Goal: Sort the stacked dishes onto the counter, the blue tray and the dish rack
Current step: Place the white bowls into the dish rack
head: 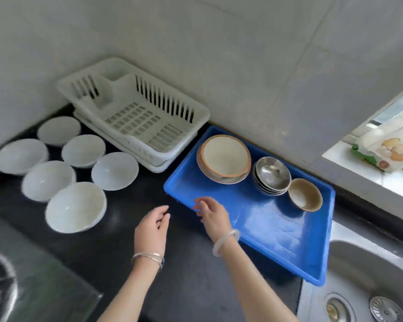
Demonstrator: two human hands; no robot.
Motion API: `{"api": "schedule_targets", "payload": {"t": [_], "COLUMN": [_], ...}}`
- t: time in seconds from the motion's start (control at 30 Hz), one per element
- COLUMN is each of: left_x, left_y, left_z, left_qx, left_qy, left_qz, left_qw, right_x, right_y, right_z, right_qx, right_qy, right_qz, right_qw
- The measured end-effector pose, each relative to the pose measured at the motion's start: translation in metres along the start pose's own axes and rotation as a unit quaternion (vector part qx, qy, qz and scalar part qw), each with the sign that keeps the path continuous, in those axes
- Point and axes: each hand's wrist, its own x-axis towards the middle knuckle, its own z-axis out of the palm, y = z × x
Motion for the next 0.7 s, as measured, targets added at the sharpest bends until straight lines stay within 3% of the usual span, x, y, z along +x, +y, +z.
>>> {"api": "schedule_targets", "payload": {"t": [0.13,0.3,0.47,0.6,0.7], "left_x": [0.017,0.039,0.053,0.057,0.059], "left_y": [-0.040,-0.082,-0.100,-0.105,-0.110], "left_z": [-0.063,-0.114,-0.134,-0.138,-0.140], "left_qx": [0.077,0.133,-0.014,-0.119,-0.172], "left_qy": [0.140,0.239,0.244,0.232,0.216], "left_qz": [-0.007,-0.056,-0.116,-0.182,-0.213], "left_qw": [0.987,0.960,0.963,0.948,0.937], "right_x": [0.022,0.060,0.081,0.091,0.090], "right_y": [-0.024,-0.053,-0.069,-0.073,-0.079], "right_z": [0.081,0.147,0.176,0.187,0.183], "right_qx": [-0.066,-0.122,-0.073,0.004,-0.003], "right_qy": [-0.101,-0.142,-0.117,-0.102,-0.054], "right_qz": [0.015,0.075,0.115,0.150,0.137], "right_qw": [0.993,0.979,0.984,0.983,0.989]}}
